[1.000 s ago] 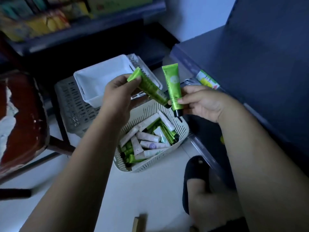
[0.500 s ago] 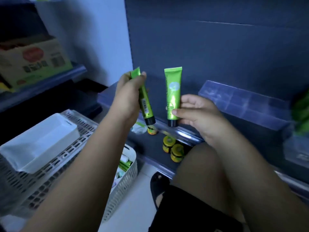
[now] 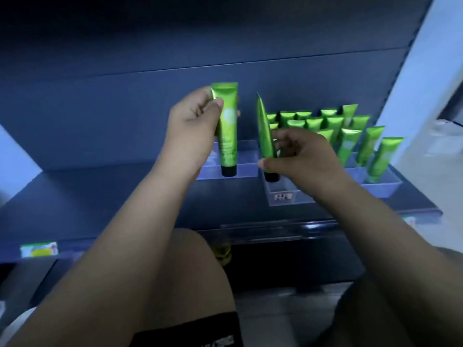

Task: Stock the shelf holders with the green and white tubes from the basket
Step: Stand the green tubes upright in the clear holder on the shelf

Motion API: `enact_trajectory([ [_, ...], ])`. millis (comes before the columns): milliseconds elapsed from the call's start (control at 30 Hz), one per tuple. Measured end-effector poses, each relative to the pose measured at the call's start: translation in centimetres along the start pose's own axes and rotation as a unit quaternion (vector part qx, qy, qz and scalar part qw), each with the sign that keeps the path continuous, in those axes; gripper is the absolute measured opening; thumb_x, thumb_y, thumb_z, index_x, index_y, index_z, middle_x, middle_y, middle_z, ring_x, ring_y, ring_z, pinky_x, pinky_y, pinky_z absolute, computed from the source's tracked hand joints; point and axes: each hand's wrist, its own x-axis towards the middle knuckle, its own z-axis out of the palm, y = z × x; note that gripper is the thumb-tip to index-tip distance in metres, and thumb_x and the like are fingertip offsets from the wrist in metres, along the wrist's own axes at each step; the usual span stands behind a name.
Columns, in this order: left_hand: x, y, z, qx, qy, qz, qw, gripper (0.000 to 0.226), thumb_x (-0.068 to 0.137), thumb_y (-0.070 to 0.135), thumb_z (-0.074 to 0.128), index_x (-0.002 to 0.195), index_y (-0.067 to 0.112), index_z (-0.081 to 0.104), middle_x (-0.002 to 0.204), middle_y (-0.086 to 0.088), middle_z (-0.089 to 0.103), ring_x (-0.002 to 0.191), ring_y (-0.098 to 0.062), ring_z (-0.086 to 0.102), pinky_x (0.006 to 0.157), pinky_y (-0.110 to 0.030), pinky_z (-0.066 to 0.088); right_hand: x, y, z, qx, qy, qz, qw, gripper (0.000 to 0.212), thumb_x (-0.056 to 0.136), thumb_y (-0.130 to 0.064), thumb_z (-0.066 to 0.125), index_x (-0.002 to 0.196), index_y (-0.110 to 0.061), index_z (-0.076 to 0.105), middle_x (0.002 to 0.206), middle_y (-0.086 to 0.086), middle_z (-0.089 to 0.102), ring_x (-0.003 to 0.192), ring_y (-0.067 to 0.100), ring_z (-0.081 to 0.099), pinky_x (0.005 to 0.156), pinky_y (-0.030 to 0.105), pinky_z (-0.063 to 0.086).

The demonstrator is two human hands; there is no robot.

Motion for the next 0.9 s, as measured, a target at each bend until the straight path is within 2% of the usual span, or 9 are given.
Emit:
enact_trajectory([
  [67,0.1,-0.8,2.9,-0.015,-0.033,0.015,0.999,0.021,0.098,0.004,0.056,0.108,0.008,0.074,0.096,-0.014,0.074,0.091,-0.029,0.069,0.084,-0.04,0.052,-0.4,1.0,-2.4,0.005,-0.002,-0.009,1.0,0.032,0.074,-0.009,0.086,0.098,-0.026,0.073,0.091,0.008,0.073,0.072,0.018,0.066,0.073,0.036,0.056],
  [133,-0.2,-1.6,5.6,-0.032,-0.064,0.013,0.997,0.024,0.096,-0.002,0.057,0.105,0.011,0.074,0.092,-0.006,0.077,0.089,-0.026,0.07,0.082,-0.038,0.053,-1.0,2.3,-4.4,0.016,0.001,-0.011,1.0,0.021,0.077,-0.003,0.078,0.092,-0.017,0.074,0.085,0.009,0.074,0.074,0.025,0.071,0.071,0.037,0.056],
  [233,-0.6,-2.9,9.2,-0.06,-0.102,0.009,0.993,0.023,0.094,0.0,0.06,0.102,0.015,0.075,0.094,-0.008,0.078,0.088,-0.025,0.069,0.084,-0.042,0.053,-1.7,4.6,-6.9,0.053,0.027,0.018,0.998,0.013,0.079,0.007,0.068,0.087,-0.003,0.069,0.075,0.006,0.07,0.07,0.014,0.064,0.068,0.027,0.048],
  [333,-0.7,-4.3,12.0,-0.067,-0.111,0.016,0.991,0.019,0.093,-0.001,0.063,0.101,0.013,0.074,0.092,-0.007,0.078,0.083,-0.019,0.068,0.077,-0.033,0.052,-2.1,6.2,-8.9,0.076,0.052,0.032,0.995,0.035,0.067,-0.006,0.063,0.102,-0.001,0.065,0.094,0.035,0.064,0.08,0.025,0.058,0.07,0.037,0.042],
  [400,-0.8,-5.2,13.7,-0.067,-0.109,0.011,0.992,0.019,0.093,-0.002,0.064,0.1,0.013,0.073,0.089,-0.001,0.077,0.08,-0.012,0.067,0.073,-0.027,0.05,-2.4,6.6,-10.3,0.086,0.085,0.035,0.992,0.04,0.066,-0.003,0.062,0.105,-0.008,0.066,0.09,0.032,0.065,0.08,0.027,0.058,0.068,0.035,0.042],
  [600,-0.5,-8.1,17.5,-0.091,-0.097,-0.013,0.991,0.02,0.09,0.011,0.072,0.1,0.028,0.076,0.096,-0.001,0.073,0.091,-0.017,0.066,0.076,-0.039,0.051,-1.6,8.2,-14.5,0.07,0.135,0.047,0.987,0.024,0.086,-0.025,0.072,0.102,-0.008,0.068,0.079,0.033,0.05,0.074,0.029,0.051,0.07,0.041,0.045],
  [733,0.0,-10.0,19.1,-0.108,-0.075,-0.044,0.99,0.022,0.092,0.008,0.071,0.098,0.029,0.076,0.09,-0.002,0.066,0.086,-0.016,0.059,0.071,-0.04,0.046,-0.2,9.4,-15.7,0.042,0.149,0.03,0.987,0.042,0.085,-0.022,0.077,0.097,0.013,0.056,0.079,0.02,0.045,0.07,0.023,0.044,0.063,0.032,0.04],
  [833,0.6,-11.1,20.0,-0.107,-0.053,-0.058,0.991,0.023,0.093,0.007,0.071,0.098,0.03,0.076,0.085,0.004,0.067,0.084,-0.014,0.059,0.071,-0.04,0.047,1.0,9.6,-15.9,0.018,0.149,0.019,0.989,0.015,0.085,-0.006,0.077,0.093,-0.004,0.065,0.08,0.011,0.056,0.073,0.019,0.055,0.068,0.033,0.048],
  [900,0.9,-11.7,20.5,-0.102,-0.044,-0.07,0.991,0.023,0.093,0.007,0.071,0.098,0.029,0.075,0.083,0.008,0.066,0.084,-0.012,0.06,0.072,-0.038,0.048,1.7,9.7,-16.0,0.004,0.147,0.01,0.989,0.025,0.084,0.001,0.075,0.099,-0.016,0.067,0.086,0.007,0.066,0.076,0.018,0.061,0.072,0.032,0.054],
])
